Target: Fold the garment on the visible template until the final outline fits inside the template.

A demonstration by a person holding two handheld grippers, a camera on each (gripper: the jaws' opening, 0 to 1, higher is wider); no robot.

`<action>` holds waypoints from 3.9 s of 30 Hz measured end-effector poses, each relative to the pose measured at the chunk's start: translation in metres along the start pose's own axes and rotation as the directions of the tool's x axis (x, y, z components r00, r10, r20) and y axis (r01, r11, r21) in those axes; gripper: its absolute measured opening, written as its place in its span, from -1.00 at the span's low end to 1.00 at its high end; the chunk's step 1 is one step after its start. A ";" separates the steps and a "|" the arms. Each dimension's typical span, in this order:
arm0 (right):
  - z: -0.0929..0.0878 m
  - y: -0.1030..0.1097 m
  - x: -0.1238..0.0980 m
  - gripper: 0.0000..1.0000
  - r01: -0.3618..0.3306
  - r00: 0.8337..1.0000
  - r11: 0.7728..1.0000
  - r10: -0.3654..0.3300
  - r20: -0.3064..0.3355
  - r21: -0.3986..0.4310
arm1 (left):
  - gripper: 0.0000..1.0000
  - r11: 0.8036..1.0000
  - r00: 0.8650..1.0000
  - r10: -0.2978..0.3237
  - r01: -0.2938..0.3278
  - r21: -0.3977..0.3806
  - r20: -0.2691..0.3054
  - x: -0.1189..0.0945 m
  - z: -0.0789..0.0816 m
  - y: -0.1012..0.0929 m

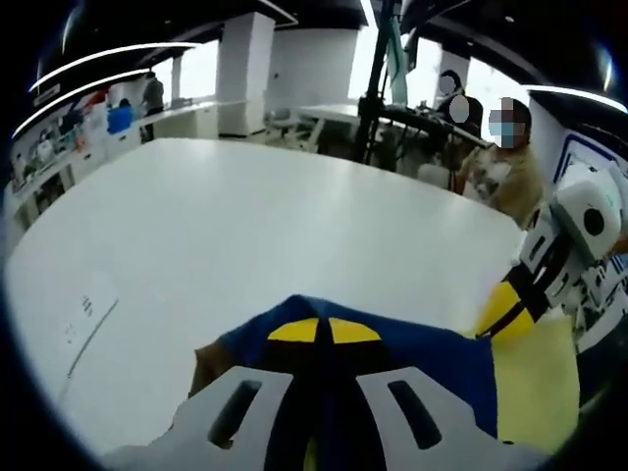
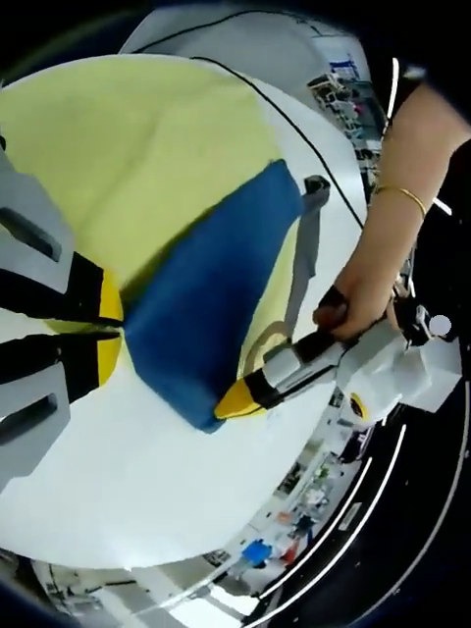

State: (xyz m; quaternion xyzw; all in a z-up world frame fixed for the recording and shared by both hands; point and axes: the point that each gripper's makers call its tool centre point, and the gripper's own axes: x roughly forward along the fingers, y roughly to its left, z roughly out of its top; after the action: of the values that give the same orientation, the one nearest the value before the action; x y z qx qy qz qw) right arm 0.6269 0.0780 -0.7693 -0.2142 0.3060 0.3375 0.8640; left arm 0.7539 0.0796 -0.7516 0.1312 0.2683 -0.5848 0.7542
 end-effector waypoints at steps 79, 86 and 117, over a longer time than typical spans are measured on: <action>0.023 0.006 -0.054 0.66 -0.111 0.989 0.922 0.065 0.135 0.371 | 0.98 0.970 0.951 0.243 -0.234 -0.067 0.192 -0.108 0.041 0.018; 0.030 0.015 -0.063 0.71 -0.131 0.986 0.918 0.080 0.149 0.374 | 0.98 0.960 0.942 0.278 -0.267 -0.084 0.188 -0.144 0.026 0.015; 0.040 0.062 -0.094 0.77 -0.200 0.977 0.930 0.165 0.134 0.307 | 0.98 0.869 0.870 0.474 -0.438 -0.231 0.132 -0.298 -0.080 -0.019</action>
State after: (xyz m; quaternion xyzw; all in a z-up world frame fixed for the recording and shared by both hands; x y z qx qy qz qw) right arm 0.5425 0.1008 -0.6870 -0.0241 0.3287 0.3734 0.8671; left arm 0.6650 0.3568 -0.6486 0.0623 0.2142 -0.3698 0.9019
